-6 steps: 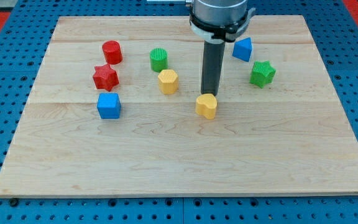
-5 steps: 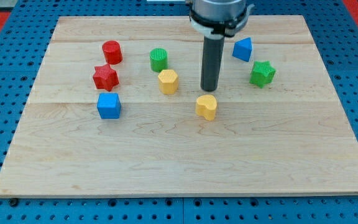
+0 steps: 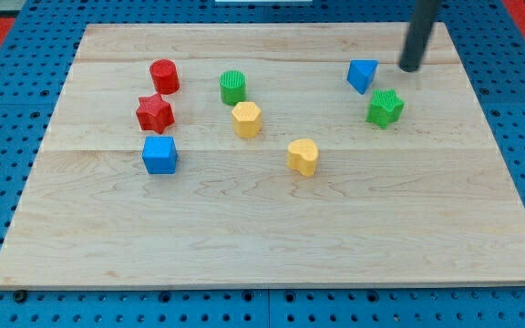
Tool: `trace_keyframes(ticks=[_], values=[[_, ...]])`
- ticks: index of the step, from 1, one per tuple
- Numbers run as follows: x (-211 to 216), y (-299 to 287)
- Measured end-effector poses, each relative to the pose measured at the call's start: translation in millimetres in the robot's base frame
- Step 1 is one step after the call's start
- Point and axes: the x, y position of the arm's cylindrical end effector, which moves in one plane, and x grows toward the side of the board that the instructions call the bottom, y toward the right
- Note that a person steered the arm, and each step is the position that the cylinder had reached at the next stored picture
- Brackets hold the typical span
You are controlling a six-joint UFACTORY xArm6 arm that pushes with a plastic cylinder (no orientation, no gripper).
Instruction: Move the green star towards the right of the yellow hexagon
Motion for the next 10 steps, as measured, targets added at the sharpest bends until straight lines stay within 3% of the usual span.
trace_keyframes(ticks=[2, 4, 5, 6, 7, 8, 10], values=[[85, 5], [72, -38], [46, -17], [39, -50], [87, -65], [91, -35], [93, -72]])
